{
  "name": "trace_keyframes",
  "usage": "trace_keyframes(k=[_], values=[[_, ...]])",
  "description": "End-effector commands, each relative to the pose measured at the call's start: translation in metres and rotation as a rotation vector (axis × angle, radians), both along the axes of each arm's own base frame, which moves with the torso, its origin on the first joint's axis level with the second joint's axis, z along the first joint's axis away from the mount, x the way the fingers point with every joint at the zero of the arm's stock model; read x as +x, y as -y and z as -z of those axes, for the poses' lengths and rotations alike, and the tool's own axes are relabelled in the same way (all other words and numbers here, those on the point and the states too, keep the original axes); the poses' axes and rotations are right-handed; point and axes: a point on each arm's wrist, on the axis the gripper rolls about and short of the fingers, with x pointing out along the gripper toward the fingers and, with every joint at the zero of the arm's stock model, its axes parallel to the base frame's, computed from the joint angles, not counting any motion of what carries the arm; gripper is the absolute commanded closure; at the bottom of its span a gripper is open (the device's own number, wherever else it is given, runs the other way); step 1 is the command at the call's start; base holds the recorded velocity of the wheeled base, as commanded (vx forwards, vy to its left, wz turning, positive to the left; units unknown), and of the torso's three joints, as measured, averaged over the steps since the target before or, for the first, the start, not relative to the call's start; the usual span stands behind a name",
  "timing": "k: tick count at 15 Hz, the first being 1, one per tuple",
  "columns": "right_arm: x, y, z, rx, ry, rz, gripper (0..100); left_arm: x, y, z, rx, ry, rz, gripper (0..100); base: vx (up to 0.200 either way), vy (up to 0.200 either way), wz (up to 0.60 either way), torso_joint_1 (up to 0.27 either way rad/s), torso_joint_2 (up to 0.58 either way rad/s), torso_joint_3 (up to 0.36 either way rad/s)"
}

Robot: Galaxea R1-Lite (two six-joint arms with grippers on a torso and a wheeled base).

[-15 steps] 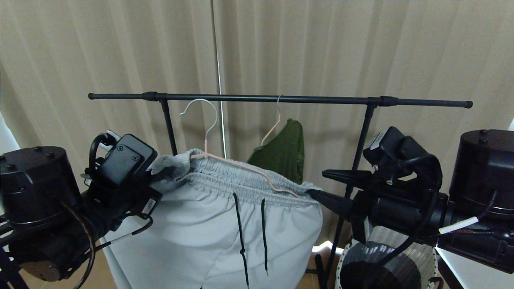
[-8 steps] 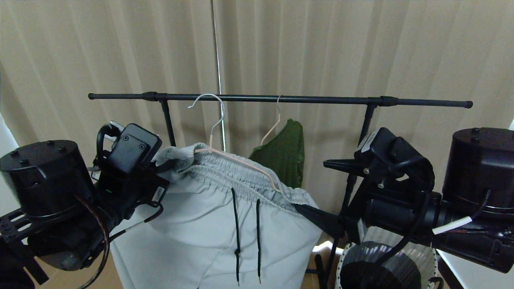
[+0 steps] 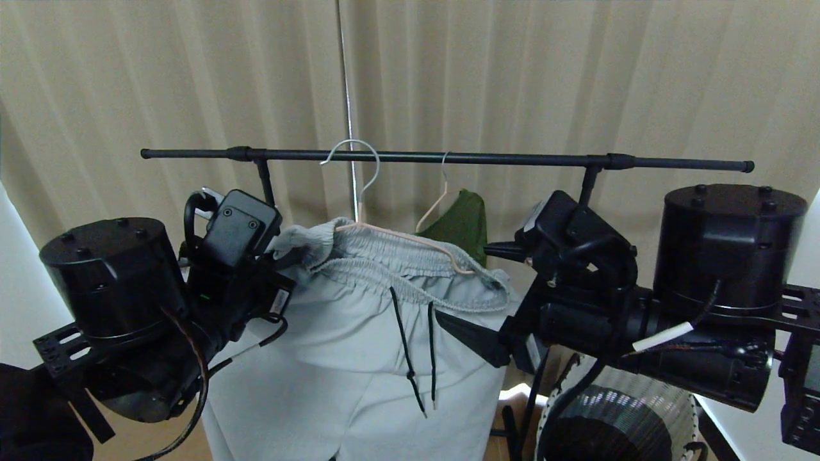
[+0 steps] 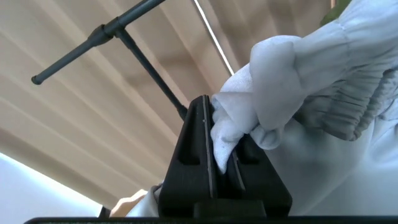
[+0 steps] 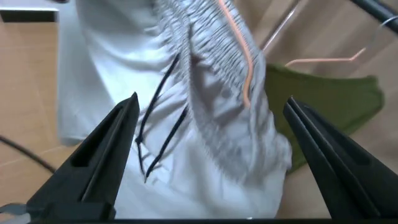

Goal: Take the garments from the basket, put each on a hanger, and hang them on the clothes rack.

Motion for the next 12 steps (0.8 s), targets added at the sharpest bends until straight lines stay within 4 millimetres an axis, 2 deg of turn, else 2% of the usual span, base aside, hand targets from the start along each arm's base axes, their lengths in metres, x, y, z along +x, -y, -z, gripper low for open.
trace_keyframes(k=[1,5,12], values=[[0.018,-0.013,0.004,-0.023,0.019,0.054,0,-0.001,0.004,0.002,-0.003,-0.004,0.013,100,0.0,0.0,0.0,0.0,0.0,0.0],[0.038,-0.028,0.001,-0.018,0.053,0.109,0,-0.006,0.008,0.002,-0.007,-0.007,0.017,100,0.0,0.0,0.0,0.0,0.0,0.0],[0.054,-0.042,0.009,-0.033,0.157,0.132,0,-0.014,0.01,0.002,-0.009,-0.004,0.045,100,0.0,0.0,0.0,0.0,0.0,0.0]])
